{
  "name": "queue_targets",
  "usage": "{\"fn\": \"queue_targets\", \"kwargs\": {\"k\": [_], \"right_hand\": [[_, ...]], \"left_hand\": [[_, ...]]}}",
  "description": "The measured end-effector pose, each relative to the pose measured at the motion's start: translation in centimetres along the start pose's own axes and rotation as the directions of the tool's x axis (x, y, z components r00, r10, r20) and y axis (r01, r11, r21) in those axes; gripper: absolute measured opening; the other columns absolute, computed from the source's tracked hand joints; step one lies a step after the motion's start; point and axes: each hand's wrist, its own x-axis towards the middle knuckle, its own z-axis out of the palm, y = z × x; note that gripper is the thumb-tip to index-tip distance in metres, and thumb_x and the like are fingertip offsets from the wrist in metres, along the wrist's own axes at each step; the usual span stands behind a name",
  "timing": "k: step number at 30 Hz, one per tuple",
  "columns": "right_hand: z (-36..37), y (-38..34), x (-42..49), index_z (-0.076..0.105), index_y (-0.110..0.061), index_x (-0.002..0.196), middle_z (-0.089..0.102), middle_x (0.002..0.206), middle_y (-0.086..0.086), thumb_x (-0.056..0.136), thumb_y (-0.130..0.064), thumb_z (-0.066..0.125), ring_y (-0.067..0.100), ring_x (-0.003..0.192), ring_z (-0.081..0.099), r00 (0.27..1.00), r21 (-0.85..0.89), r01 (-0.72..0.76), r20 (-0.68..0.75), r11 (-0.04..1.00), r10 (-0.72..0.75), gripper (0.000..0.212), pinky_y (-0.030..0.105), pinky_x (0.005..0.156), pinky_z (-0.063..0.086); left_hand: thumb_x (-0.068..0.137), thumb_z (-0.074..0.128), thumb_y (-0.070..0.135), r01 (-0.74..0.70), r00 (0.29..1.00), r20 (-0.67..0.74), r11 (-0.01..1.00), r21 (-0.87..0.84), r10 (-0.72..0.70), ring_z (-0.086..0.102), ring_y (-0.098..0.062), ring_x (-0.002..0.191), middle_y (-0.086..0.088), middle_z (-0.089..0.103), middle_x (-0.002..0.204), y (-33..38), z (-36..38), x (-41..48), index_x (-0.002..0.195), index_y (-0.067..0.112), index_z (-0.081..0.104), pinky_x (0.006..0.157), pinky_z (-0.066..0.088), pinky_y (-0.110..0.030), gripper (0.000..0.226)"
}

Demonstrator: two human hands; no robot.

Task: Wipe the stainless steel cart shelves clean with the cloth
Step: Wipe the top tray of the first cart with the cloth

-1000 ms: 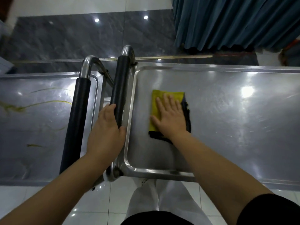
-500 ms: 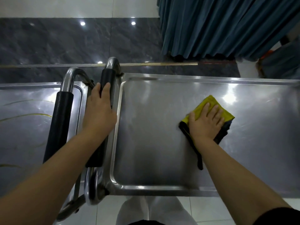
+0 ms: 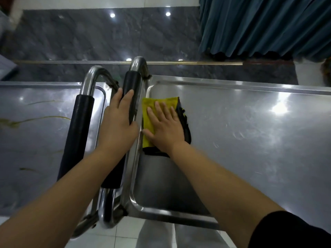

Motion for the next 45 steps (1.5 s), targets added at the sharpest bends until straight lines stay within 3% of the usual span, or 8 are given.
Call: {"fn": "queue_targets", "kwargs": {"k": [5,10,16,24,30,39,43,45], "right_hand": [[-2.0,10.6,-1.3,0.006,-0.029,0.153,-0.003,0.161,0.004,0.092,-0.064,0.028,0.023,0.148,-0.007,0.969,0.006,-0.238,-0.065,0.971,0.238,0.074,0.040,0.118,-0.008],[-3.8,20.8,-5.0,0.008,-0.025,0.154,0.001,0.161,0.007,0.089,-0.064,0.020,0.026,0.148,-0.003,0.836,0.023,-0.536,-0.121,0.844,0.535,0.077,0.043,0.119,-0.002],[-3.4,18.9,-3.6,0.006,-0.019,0.154,-0.002,0.160,0.012,0.095,-0.055,0.026,0.030,0.147,-0.006,0.670,0.109,-0.725,-0.119,0.680,0.733,0.072,0.048,0.118,-0.002],[-1.8,2.8,4.5,-0.002,-0.024,0.153,-0.012,0.160,0.007,0.095,-0.058,0.022,0.028,0.146,-0.017,0.958,0.026,-0.281,-0.051,0.959,0.282,0.071,0.046,0.116,-0.013],[-2.2,1.4,7.8,-0.003,-0.028,0.152,-0.011,0.160,0.002,0.097,-0.058,0.018,0.021,0.146,-0.016,1.000,0.014,-0.014,0.004,1.000,0.014,0.067,0.043,0.118,-0.010],[-4.4,12.5,5.1,0.006,-0.027,0.153,0.001,0.161,0.005,0.098,-0.055,0.025,0.024,0.148,-0.005,0.897,0.004,-0.436,-0.078,0.900,0.435,0.065,0.041,0.118,-0.006],[-5.3,12.6,7.7,0.033,-0.021,0.144,0.029,0.152,0.013,0.096,-0.054,0.030,0.031,0.143,0.016,0.840,0.041,-0.535,-0.087,0.844,0.536,0.059,0.046,0.117,0.002],[-5.2,10.9,9.8,0.047,-0.017,0.132,0.047,0.136,0.016,0.095,-0.054,0.032,0.034,0.130,0.035,0.880,-0.030,-0.466,-0.117,0.885,0.459,0.054,0.048,0.115,0.010]], "left_hand": [[0.081,0.056,0.000,0.015,1.000,0.015,1.000,0.002,-0.015,0.028,-0.021,0.135,0.001,0.015,0.158,0.6,0.2,-0.1,0.147,0.025,0.029,0.102,0.028,-0.030,0.076],[0.082,0.058,0.001,0.048,0.998,0.025,0.999,0.016,-0.049,0.027,-0.021,0.135,0.003,0.014,0.158,1.0,0.1,-0.2,0.147,0.027,0.028,0.103,0.028,-0.033,0.076],[0.080,0.060,0.002,0.043,0.999,-0.006,0.998,0.053,-0.043,0.032,-0.025,0.131,0.000,0.018,0.157,1.0,0.5,-0.1,0.146,0.024,0.031,0.103,0.033,-0.038,0.076],[0.080,0.060,0.000,0.009,1.000,-0.023,0.999,0.037,-0.009,0.025,-0.023,0.139,-0.005,0.021,0.155,0.3,0.7,0.2,0.146,0.021,0.032,0.107,0.027,-0.035,0.074],[0.083,0.059,0.002,-0.005,1.000,0.025,1.000,0.015,0.005,0.023,-0.024,0.139,-0.002,0.013,0.157,-0.4,0.4,0.3,0.148,0.026,0.026,0.107,0.027,-0.035,0.076],[0.091,0.050,0.005,-0.007,0.997,0.072,1.000,0.020,0.005,0.020,-0.021,0.137,0.002,-0.001,0.158,0.4,-0.4,0.4,0.151,0.029,0.011,0.090,0.028,-0.020,0.076],[0.089,0.052,0.003,-0.013,0.997,0.073,1.000,0.017,0.011,0.023,-0.025,0.135,-0.002,-0.002,0.158,0.2,-0.2,0.6,0.151,0.028,0.009,0.093,0.038,-0.025,0.079],[0.087,0.054,0.002,-0.028,0.997,0.073,1.000,0.010,0.027,0.026,-0.027,0.133,-0.004,0.002,0.159,0.0,-0.3,0.7,0.151,0.026,0.013,0.092,0.039,-0.028,0.079]]}}
